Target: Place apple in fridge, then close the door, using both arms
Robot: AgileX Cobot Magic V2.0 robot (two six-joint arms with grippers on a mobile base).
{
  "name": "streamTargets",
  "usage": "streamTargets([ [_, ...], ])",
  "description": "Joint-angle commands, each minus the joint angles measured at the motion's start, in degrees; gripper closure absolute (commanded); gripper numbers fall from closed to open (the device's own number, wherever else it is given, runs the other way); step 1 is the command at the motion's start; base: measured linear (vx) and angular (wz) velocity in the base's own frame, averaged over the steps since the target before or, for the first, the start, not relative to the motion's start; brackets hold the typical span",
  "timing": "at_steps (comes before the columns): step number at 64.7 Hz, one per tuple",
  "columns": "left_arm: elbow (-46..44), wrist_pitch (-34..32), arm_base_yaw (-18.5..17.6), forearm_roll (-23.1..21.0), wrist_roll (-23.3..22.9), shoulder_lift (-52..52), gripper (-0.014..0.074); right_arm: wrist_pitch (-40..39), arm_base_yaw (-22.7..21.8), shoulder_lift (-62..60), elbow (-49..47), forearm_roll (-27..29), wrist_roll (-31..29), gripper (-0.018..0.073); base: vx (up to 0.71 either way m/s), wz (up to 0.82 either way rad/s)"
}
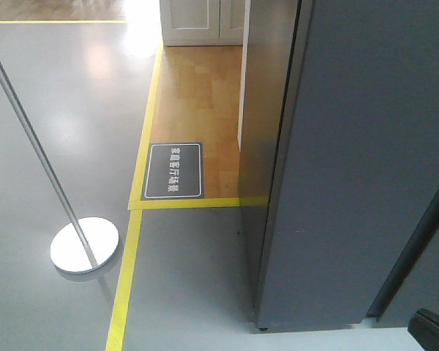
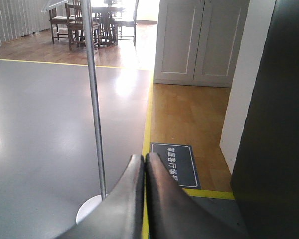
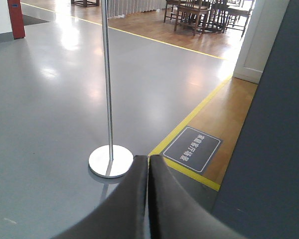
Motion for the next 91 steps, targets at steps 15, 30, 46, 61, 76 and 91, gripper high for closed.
streamTargets([
  [15, -1.0, -4.5, -0.2, 0.1, -0.5, -0.9, 0.0603, -2.4, -0.2, 0.7, -1.4, 1.9, -0.1, 0.0562, 0.0, 0.0],
  [30, -1.0, -4.5, -0.2, 0.1, -0.5, -0.9, 0.0603, -2.4, -0.2, 0.7, -1.4, 1.9, -0.1, 0.0562, 0.0, 0.0],
  [46, -1.0, -4.5, -0.2, 0.1, -0.5, -0.9, 0.0603, -3.7, -0.2, 0.7, -1.4, -2.0, -0.9, 0.0562, 0.0, 0.0],
  [61, -1.0, -4.5, -0.2, 0.1, -0.5, -0.9, 0.0603, -9.6, -0.2, -0.5, 1.5, -11.2, 8.6, 0.0562, 0.0, 0.0],
  [76, -1.0, -4.5, -0.2, 0.1, -0.5, -0.9, 0.0603, -16.3, -0.2, -8.7, 9.2, -26.0, 29.6, 0.0562, 0.0, 0.0],
  [91, -1.0, -4.5, -0.2, 0.1, -0.5, -0.9, 0.0603, -24.0, -0.2, -8.6, 10.7, -45.0, 48.6, 0.0562, 0.0, 0.0],
])
